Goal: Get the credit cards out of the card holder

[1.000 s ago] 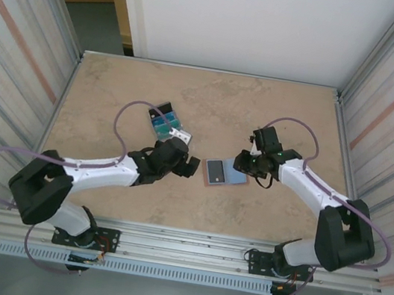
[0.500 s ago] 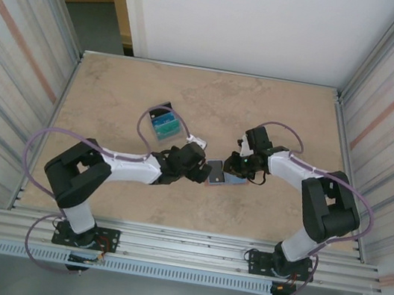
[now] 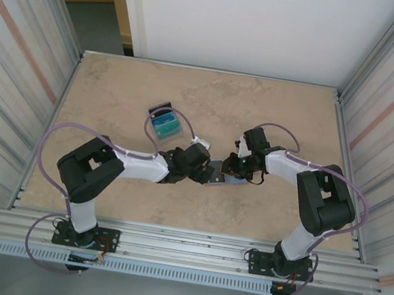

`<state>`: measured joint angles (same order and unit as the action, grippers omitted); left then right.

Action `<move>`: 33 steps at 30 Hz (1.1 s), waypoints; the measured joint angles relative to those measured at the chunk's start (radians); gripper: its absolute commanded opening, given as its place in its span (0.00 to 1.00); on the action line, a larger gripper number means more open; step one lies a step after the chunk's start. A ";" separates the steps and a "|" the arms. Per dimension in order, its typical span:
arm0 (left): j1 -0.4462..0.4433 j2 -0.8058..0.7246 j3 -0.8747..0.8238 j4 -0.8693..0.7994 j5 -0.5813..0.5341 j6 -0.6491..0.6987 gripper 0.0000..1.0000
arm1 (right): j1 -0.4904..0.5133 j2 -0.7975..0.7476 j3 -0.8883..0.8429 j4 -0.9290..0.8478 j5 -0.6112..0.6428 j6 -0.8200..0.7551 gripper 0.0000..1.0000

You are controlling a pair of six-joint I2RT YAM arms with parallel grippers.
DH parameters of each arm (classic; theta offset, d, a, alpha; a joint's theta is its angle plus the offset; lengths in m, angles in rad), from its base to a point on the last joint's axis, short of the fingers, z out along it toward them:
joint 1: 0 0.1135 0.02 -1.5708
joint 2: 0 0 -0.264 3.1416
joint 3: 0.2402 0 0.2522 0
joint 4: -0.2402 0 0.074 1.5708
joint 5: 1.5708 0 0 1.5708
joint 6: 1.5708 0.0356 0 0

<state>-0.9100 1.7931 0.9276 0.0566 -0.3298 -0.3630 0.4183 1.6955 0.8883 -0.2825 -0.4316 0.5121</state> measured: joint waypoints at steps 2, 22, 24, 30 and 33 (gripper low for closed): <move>0.000 0.006 0.006 -0.002 0.000 0.000 0.99 | 0.000 0.006 0.000 0.005 -0.008 0.000 0.21; 0.000 0.043 0.094 -0.124 -0.039 -0.001 0.99 | -0.019 0.017 -0.034 0.093 -0.119 0.011 0.16; 0.000 0.043 0.098 -0.134 -0.042 -0.001 0.99 | -0.024 0.017 -0.044 0.112 -0.135 0.022 0.15; 0.000 0.043 0.100 -0.145 -0.049 -0.001 0.99 | -0.044 0.016 -0.081 0.176 -0.187 0.051 0.10; 0.000 0.043 0.100 -0.149 -0.050 -0.001 0.99 | -0.053 0.011 -0.092 0.195 -0.204 0.059 0.05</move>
<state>-0.9100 1.8366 1.0279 -0.0925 -0.3801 -0.3641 0.3656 1.7065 0.7963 -0.0879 -0.6353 0.5709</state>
